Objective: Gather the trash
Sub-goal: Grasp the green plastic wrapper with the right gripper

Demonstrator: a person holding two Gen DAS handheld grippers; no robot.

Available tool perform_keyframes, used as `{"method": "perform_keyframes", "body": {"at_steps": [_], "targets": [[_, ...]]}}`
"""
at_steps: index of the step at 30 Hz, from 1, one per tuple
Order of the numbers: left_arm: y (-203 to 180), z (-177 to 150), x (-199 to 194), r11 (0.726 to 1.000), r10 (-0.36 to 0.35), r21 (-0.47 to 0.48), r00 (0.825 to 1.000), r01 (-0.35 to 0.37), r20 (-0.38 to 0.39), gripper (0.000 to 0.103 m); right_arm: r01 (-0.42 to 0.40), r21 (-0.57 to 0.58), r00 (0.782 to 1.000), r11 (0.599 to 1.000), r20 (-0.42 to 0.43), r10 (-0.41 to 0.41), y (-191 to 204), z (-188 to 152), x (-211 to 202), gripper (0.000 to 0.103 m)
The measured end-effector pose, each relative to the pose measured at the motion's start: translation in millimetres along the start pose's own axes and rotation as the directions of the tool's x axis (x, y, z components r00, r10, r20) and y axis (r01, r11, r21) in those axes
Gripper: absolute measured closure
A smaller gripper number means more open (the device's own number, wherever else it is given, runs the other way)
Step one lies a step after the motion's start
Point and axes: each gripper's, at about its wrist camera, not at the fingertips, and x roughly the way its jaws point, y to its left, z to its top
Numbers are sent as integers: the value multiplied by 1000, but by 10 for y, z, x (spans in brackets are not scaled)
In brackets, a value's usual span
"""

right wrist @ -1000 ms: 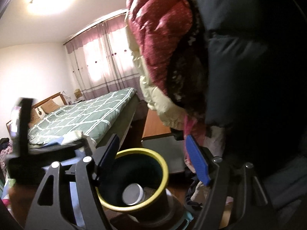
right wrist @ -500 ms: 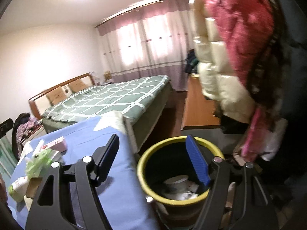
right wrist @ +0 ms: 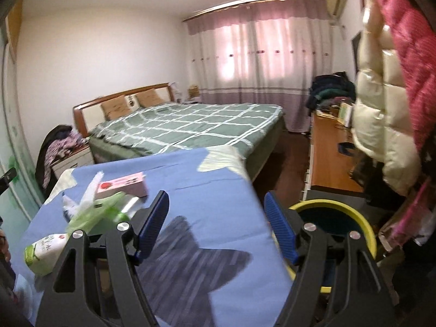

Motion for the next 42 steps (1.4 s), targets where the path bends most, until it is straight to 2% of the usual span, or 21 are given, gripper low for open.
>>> {"method": "perform_keyframes", "body": {"at_steps": [4,8,12,15,18,22,26,30,36,38,42], "targets": [[321,-143,74,998,35,-50,999,-35,-15,4,-53,-42,998,998,-30,52,293,-43,85,34],[376,-209,151,997,32,-63,999,-34,-26,4,-124,-86,991,989,-62,119,575,-119,158,34],[336,-236,175,998,49,-39,999,-49,-17,4,-212,-96,974,972,-97,203,831,-223,159,34],[299,-234,187,998,49,-48,999,-50,-14,4,-273,-128,958,953,-125,257,1042,-359,110,25],[313,-248,204,997,47,-63,999,-48,-17,4,-274,-177,957,945,-145,250,1221,-501,102,21],[313,-248,192,997,42,-71,999,-43,-15,4,-284,-171,949,944,-193,251,1285,-599,163,20],[284,-238,180,997,34,-73,999,-36,-22,4,-268,-184,953,946,-196,232,1318,-637,172,20],[269,-243,187,997,30,-72,999,-32,-19,4,-252,-194,960,948,-170,220,1343,-533,208,20],[245,-250,152,997,30,-72,999,-32,-21,4,-269,-188,956,945,-173,237,1464,-288,401,20],[245,-249,153,997,29,-72,999,-31,-21,4,-274,-189,952,943,-194,238,1530,-209,503,25],[231,-245,146,997,27,-71,999,-28,-23,4,-288,-183,930,940,-285,230,1642,-99,818,43]]}}
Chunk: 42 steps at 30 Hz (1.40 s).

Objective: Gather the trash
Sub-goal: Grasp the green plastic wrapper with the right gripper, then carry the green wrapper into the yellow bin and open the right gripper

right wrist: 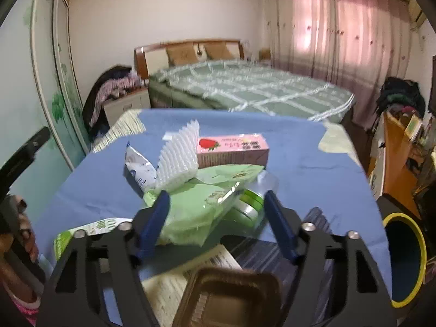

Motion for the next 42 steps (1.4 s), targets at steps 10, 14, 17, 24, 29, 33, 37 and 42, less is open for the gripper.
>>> {"method": "perform_keyframes", "body": {"at_steps": [10,14,17,24,29,33,37,42], "targets": [[-33,23,-23,1000,-11,4,1000,11,-2,4,-140,115,988,983,-55,147,-139,7,173,97],[-36,22,-26,1000,-10,2,1000,10,-3,4,-157,124,988,980,5,157,-144,42,-41,97],[-31,32,-29,1000,-10,2,1000,10,-2,4,-121,110,991,986,71,114,-149,85,-252,97],[-39,31,-35,1000,-10,3,1000,10,-3,4,-71,122,982,990,181,48,-323,154,-651,97],[-47,35,-34,1000,-14,3,1000,14,-6,4,-10,173,970,985,241,-33,-629,150,-899,97],[-63,33,-59,1000,-18,8,1000,18,-7,4,98,239,952,966,259,-161,-1001,54,-1026,97],[-84,31,-58,1000,-21,15,1000,21,-6,4,193,325,933,926,232,-276,-1450,-77,-1093,97],[-98,4,-70,1000,-22,21,1000,22,-4,4,331,438,887,836,157,-434,-2035,-308,-1099,97]]}}
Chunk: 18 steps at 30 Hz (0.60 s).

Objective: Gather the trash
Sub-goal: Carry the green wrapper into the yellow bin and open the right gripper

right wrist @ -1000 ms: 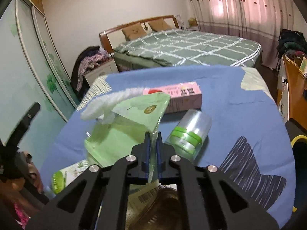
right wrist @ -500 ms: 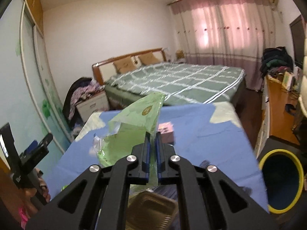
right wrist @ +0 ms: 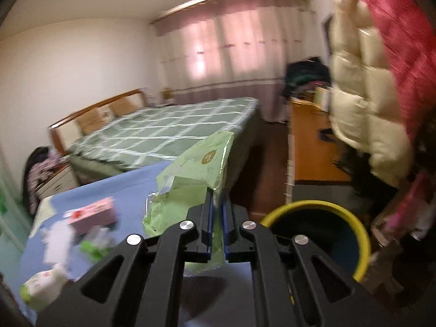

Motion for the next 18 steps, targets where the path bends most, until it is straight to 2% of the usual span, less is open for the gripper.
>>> {"method": "perform_keyframes", "body": {"at_steps": [6,9,14,17,18], "targets": [[-5,-14,-23,1000,-3,-3,1000,3,6,4,173,93,984,980,-49,-169,-555,-103,212,97],[-14,-13,-25,1000,-4,0,1000,4,5,4,258,125,966,958,-65,-252,-720,-166,252,97],[-40,-26,-35,1000,-4,13,1000,4,5,4,344,151,938,927,-102,-332,-864,-238,366,93],[-60,-30,-47,1000,-3,18,1000,3,7,4,386,158,921,909,-110,-373,-921,-287,421,60],[-65,-27,-52,1000,-2,18,1000,2,8,4,390,156,920,907,-108,-377,-923,-291,431,57]]}}
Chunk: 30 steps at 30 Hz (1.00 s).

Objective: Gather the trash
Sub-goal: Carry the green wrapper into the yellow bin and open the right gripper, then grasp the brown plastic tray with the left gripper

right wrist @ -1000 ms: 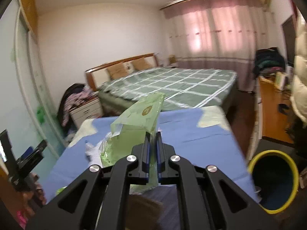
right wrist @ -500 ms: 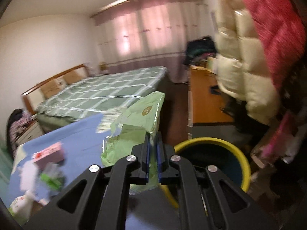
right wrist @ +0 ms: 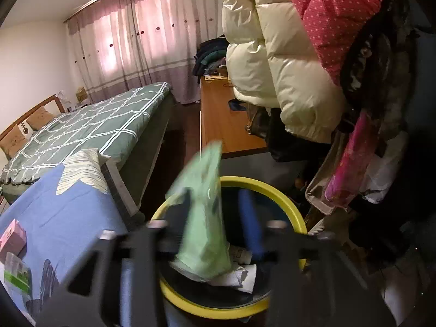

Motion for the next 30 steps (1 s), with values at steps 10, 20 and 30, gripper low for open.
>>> {"method": "perform_keyframes", "body": {"at_steps": [10,20,30], "targets": [[-97,35,-89,999,-32,32,999,31,14,4,-46,-66,998,997,47,49,261,-140,-152,41],[-685,-129,-581,948,-292,103,951,302,-104,4,-53,-134,992,990,107,68,400,-172,-283,33],[-1784,-778,-928,779,-477,260,809,571,-344,4,-72,-130,992,989,98,85,373,-167,-255,30]]}}
